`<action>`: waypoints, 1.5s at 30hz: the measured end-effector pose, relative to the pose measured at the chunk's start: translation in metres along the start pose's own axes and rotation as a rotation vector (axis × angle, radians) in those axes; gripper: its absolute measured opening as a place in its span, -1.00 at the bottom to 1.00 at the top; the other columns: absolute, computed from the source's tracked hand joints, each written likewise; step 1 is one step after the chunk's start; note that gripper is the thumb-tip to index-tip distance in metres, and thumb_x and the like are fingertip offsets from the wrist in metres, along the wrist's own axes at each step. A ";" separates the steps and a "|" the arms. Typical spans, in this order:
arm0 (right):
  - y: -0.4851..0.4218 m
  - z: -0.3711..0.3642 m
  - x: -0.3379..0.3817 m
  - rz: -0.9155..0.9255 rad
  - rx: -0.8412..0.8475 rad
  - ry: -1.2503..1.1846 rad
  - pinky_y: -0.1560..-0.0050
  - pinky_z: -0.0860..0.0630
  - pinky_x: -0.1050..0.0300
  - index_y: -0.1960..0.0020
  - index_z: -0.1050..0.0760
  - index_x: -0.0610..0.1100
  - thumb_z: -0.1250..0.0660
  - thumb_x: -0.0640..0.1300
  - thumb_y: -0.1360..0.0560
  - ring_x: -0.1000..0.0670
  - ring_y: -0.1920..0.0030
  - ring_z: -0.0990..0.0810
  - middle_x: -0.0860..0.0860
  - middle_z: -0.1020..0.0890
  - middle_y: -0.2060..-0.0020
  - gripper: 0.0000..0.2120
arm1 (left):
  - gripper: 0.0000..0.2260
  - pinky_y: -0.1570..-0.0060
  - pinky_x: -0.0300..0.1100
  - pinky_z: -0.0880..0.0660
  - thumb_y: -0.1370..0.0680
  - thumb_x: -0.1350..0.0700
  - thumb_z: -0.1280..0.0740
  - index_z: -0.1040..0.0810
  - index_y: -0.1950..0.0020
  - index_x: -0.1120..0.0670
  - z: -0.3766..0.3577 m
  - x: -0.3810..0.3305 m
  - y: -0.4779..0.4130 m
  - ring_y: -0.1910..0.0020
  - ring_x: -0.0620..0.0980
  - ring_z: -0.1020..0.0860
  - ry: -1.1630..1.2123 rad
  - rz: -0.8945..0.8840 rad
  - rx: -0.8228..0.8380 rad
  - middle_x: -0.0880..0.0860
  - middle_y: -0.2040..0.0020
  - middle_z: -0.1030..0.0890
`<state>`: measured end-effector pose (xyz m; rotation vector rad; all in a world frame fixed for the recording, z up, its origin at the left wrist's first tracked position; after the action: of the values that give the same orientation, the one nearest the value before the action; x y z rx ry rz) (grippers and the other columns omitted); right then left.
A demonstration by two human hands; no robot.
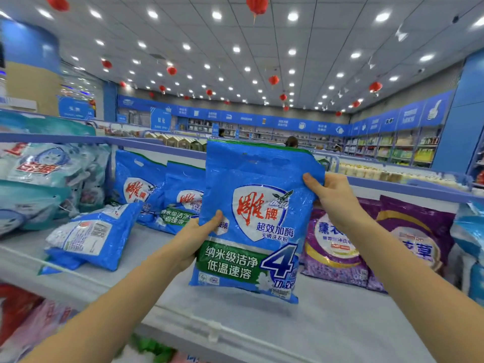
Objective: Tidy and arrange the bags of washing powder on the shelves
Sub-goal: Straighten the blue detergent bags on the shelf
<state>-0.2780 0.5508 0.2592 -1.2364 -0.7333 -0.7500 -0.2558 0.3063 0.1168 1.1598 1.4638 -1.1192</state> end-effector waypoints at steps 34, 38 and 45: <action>-0.073 -0.199 -0.167 -0.500 -0.433 -0.155 0.23 -0.54 0.05 -0.22 -0.39 -0.20 -0.30 -0.31 -0.52 -0.13 0.08 -0.57 -0.24 -0.45 -0.28 -0.71 | -0.91 0.30 -0.12 -0.58 -0.60 0.23 -0.25 -0.47 -0.05 0.24 0.194 -0.002 -0.205 0.27 0.14 -0.57 0.194 0.230 -0.092 0.18 0.12 -0.56; -0.076 -0.193 -0.151 -0.442 -0.416 -0.169 0.01 -0.53 0.05 -0.30 -0.33 -0.16 -0.28 -0.26 -0.54 -0.10 -0.05 -0.54 -0.22 -0.45 -0.29 -0.65 | -0.76 0.00 -0.08 -0.41 -0.58 0.24 -0.28 -0.45 -0.23 0.27 0.216 -0.041 -0.200 -0.14 0.11 -0.50 0.004 0.072 -0.086 0.18 -0.12 -0.48; -0.042 -0.283 -0.013 0.213 -0.038 0.463 0.01 -0.53 0.19 -0.05 -0.49 -0.11 -0.33 -0.26 -0.51 0.05 0.10 -0.57 0.03 -0.60 0.12 -0.85 | -0.87 -0.18 -0.10 -0.44 -0.57 0.09 -0.31 -0.58 -0.05 0.10 0.271 -0.096 -0.145 -0.10 0.01 -0.58 -0.294 -0.135 0.075 0.06 -0.04 -0.64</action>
<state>-0.2965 0.2677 0.2220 -1.0975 -0.2065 -0.8352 -0.3537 0.0065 0.1842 0.9111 1.2947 -1.3841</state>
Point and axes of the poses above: each hand's wrist, its own y-axis away from the middle knuckle, its own z-axis out of the back of the hand, x = y × z, the point moved 10 cm from there along -y, towards the middle knuckle
